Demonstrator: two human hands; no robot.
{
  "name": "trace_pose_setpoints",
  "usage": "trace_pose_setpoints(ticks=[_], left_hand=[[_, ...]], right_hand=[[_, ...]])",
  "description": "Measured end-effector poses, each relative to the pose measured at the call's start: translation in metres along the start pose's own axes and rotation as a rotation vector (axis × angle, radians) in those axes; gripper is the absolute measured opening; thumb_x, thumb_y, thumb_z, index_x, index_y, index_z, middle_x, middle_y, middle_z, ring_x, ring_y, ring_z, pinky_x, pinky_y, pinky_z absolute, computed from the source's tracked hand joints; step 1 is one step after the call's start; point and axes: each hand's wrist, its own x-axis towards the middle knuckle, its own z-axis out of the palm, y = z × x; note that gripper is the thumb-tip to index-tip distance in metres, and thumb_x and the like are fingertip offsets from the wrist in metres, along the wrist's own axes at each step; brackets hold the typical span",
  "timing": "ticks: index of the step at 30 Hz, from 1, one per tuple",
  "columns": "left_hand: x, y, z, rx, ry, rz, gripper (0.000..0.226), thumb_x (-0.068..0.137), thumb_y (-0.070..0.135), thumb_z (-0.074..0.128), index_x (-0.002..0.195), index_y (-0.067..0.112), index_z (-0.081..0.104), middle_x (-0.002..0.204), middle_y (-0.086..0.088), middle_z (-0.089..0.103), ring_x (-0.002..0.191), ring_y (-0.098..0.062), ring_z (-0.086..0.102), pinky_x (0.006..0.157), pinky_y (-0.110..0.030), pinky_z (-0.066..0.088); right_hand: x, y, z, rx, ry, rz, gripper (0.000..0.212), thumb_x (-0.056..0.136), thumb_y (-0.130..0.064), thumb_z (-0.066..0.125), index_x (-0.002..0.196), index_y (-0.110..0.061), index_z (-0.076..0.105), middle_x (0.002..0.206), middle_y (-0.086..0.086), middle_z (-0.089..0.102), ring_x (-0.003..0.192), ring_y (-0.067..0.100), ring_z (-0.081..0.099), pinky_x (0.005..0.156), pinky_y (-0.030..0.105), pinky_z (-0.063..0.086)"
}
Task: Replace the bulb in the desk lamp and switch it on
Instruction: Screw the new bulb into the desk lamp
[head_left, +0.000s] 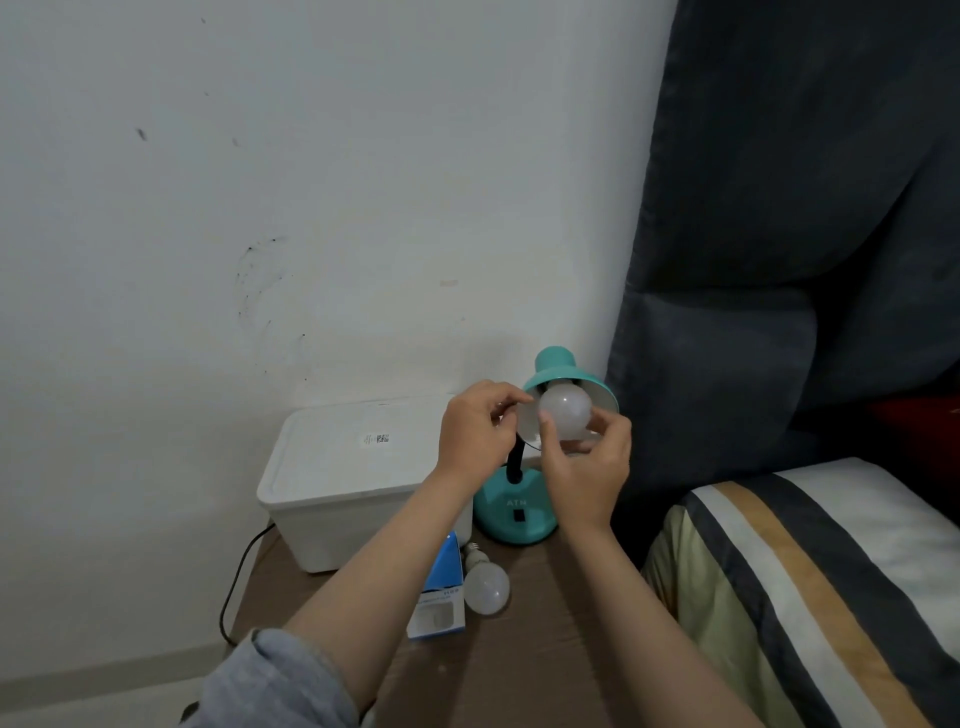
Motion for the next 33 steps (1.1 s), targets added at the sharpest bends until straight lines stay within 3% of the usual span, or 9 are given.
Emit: trace_pose_setpoints(ticks=[2,5,7,10,12,16,21,26,33], left_hand=[[0.0002,-0.0002,0.0003,-0.004,0.004,-0.005,0.029,0.078,-0.002,0.058,0.086,0.022,0.073,0.085,-0.003,0.070,0.076,-0.018,0.067,0.074,-0.041,0.057],[0.0003,0.0004,0.0004,-0.002,0.003,-0.003,0.027,0.080,0.000,0.060,0.086,0.024,0.072,0.084,-0.002,0.070,0.075,-0.018,0.067,0.074,-0.041,0.057],[0.0002,0.0004,0.0001,-0.004,0.001,-0.007,0.027,0.080,0.000,0.060,0.086,0.023,0.072,0.085,-0.002,0.070,0.076,-0.017,0.068,0.074,-0.041,0.057],[0.0006,-0.0004,-0.0002,-0.012,0.001,-0.014,0.029,0.080,-0.001,0.059,0.086,0.024,0.072,0.085,-0.003,0.071,0.076,-0.017,0.068,0.075,-0.042,0.057],[0.0007,-0.0002,0.0003,-0.008,0.003,-0.012,0.028,0.080,-0.001,0.059,0.086,0.023,0.073,0.085,-0.003,0.070,0.076,-0.018,0.068,0.075,-0.042,0.057],[-0.0009,0.0001,0.0014,-0.005,-0.002,-0.005,0.027,0.080,-0.001,0.059,0.086,0.022,0.072,0.084,-0.003,0.070,0.076,-0.017,0.067,0.074,-0.040,0.057],[0.0002,-0.0003,0.0003,0.001,0.011,-0.003,0.027,0.079,0.000,0.060,0.085,0.023,0.072,0.083,-0.003,0.070,0.074,-0.018,0.067,0.074,-0.041,0.057],[-0.0004,0.0003,0.0027,0.016,0.009,0.017,0.026,0.079,0.001,0.059,0.085,0.023,0.072,0.082,-0.005,0.069,0.073,-0.018,0.066,0.072,-0.042,0.056],[-0.0002,-0.0001,0.0028,0.003,0.014,-0.001,0.031,0.077,0.000,0.057,0.084,0.026,0.071,0.082,-0.004,0.070,0.074,-0.019,0.067,0.073,-0.043,0.057]], right_hand=[[-0.0014,-0.0003,0.0011,-0.007,0.028,-0.033,0.051,0.074,-0.027,0.079,0.111,-0.009,0.050,0.109,0.005,0.043,0.076,0.016,0.056,0.063,0.011,0.049],[-0.0047,0.0020,0.0017,-0.048,0.013,-0.152,0.046,0.075,-0.012,0.078,0.115,-0.007,0.057,0.113,0.016,0.042,0.089,0.007,0.045,0.074,0.000,0.040],[-0.0045,0.0043,0.0011,-0.057,-0.012,-0.160,0.046,0.073,-0.008,0.078,0.115,-0.006,0.059,0.112,0.017,0.044,0.087,0.004,0.044,0.073,0.000,0.041],[-0.0019,0.0026,0.0002,-0.028,-0.012,-0.020,0.051,0.072,-0.026,0.081,0.112,-0.010,0.053,0.108,0.006,0.047,0.077,0.017,0.057,0.064,0.012,0.046],[-0.0020,0.0021,0.0011,-0.037,0.003,0.036,0.055,0.071,-0.033,0.080,0.108,-0.007,0.049,0.108,0.006,0.048,0.084,0.021,0.057,0.063,0.006,0.041],[-0.0048,0.0029,0.0035,-0.001,0.015,-0.018,0.055,0.073,-0.025,0.080,0.116,-0.009,0.049,0.112,0.005,0.039,0.086,0.014,0.053,0.069,0.004,0.044],[-0.0041,0.0034,0.0062,-0.046,-0.016,-0.085,0.049,0.074,-0.015,0.078,0.118,-0.012,0.056,0.110,0.011,0.044,0.088,0.010,0.049,0.073,0.001,0.040],[-0.0049,0.0045,0.0071,-0.047,0.004,-0.064,0.049,0.076,-0.020,0.077,0.118,-0.014,0.054,0.111,0.006,0.042,0.094,0.017,0.053,0.079,0.020,0.046],[0.0028,-0.0020,0.0024,-0.006,0.052,0.073,0.050,0.074,-0.034,0.078,0.109,-0.009,0.051,0.105,0.008,0.052,0.088,0.022,0.056,0.066,0.004,0.038]])
